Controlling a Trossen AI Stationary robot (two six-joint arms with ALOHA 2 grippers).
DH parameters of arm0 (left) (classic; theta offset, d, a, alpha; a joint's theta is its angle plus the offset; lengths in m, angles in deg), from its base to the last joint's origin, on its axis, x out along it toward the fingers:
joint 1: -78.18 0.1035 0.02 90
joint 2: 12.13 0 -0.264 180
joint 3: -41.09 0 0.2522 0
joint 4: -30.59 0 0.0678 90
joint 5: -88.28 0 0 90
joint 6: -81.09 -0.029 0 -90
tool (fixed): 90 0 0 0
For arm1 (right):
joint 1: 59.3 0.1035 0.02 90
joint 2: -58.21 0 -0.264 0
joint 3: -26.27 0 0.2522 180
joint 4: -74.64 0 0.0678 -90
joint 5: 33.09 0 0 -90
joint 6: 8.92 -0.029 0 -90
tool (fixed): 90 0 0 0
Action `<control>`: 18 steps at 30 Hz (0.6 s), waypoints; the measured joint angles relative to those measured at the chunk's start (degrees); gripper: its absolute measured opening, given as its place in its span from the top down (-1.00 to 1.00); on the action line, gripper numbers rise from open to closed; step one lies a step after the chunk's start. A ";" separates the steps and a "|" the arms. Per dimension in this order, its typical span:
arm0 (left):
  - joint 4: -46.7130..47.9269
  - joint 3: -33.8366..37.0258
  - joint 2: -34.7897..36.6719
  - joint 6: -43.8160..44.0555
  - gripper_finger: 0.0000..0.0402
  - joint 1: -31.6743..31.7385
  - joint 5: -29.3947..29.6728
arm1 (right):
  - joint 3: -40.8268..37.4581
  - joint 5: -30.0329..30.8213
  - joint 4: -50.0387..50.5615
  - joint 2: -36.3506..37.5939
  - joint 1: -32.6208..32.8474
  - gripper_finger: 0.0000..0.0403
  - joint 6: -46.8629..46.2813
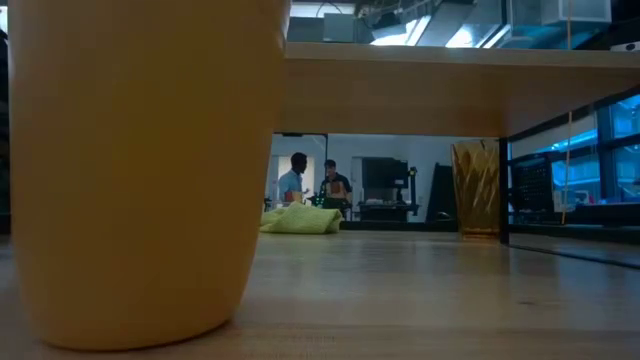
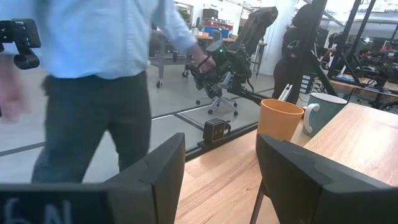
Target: Stack small to large cups/mugs on shelf
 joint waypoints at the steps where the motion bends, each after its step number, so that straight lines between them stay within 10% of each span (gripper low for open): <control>1: 0.02 0.00 0.02 0.00 0.66 0.00 0.00 | 0.00 0.00 -0.01 -0.01 0.00 0.01 0.01; 18: -6.46 -0.02 0.00 -0.18 0.66 -0.02 8.24 | 0.00 0.00 -0.02 0.00 0.00 0.01 0.02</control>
